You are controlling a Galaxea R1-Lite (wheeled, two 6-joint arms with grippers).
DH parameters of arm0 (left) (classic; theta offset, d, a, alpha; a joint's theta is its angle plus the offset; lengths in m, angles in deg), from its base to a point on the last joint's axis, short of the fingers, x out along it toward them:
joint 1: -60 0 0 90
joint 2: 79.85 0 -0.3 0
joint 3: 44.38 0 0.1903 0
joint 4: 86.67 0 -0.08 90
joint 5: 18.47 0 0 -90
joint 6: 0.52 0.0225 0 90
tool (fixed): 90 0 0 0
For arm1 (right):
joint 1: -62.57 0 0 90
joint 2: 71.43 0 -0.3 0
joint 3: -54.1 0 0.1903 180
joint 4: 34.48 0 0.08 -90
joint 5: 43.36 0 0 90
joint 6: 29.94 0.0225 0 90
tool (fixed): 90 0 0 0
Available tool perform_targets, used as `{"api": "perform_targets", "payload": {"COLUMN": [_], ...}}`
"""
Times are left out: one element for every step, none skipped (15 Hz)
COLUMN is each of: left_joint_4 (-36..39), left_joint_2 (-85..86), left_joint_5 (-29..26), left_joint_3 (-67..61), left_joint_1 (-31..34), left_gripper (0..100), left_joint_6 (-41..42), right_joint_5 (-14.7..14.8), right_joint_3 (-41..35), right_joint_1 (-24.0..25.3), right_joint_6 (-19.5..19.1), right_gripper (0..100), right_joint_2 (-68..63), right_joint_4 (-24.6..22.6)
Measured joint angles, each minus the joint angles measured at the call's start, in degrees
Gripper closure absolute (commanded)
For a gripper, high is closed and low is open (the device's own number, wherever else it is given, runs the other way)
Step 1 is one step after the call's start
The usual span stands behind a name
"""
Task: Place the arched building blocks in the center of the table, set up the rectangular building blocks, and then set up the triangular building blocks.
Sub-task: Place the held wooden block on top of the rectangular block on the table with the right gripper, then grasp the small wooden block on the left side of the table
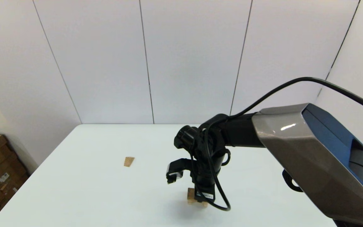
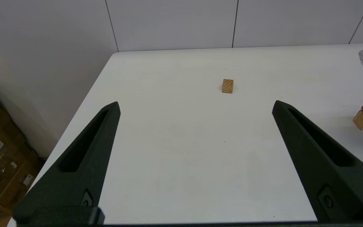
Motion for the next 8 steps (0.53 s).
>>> {"api": "perform_targets", "payload": {"left_joint_4": [0.00,0.00,0.00,0.01,0.01,0.01,0.01,0.01], "left_joint_2": [0.00,0.00,0.00,0.00,0.00,0.00,0.00,0.00], "left_joint_5": [-0.02,0.00,-0.02,0.00,-0.02,0.00,0.00,0.00], "left_joint_3": [0.00,0.00,0.00,0.00,0.00,0.00,0.00,0.00], "left_joint_1": [0.00,0.00,0.00,0.00,0.00,0.00,0.00,0.00], "left_gripper": [0,0,0,0,0,0,0,0], "left_joint_6": [0.04,0.06,0.06,0.06,0.04,0.06,0.09,0.11], "right_joint_5": [0.05,0.06,0.06,0.05,0.05,0.05,0.06,0.09], "right_joint_3": [0.01,0.01,0.01,0.01,0.01,0.01,0.01,0.44], "right_joint_1": [-0.02,-0.02,-0.10,-0.13,-0.13,-0.13,-0.13,-0.16], "right_joint_6": [0.00,0.00,-0.02,-0.05,-0.06,-0.05,0.00,0.11], "right_gripper": [0,0,0,0,0,0,0,0], "right_joint_2": [0.00,0.01,0.04,0.04,0.04,0.06,0.11,0.28], "right_joint_4": [-0.02,-0.02,-0.02,-0.02,0.02,0.09,0.13,0.13]}}
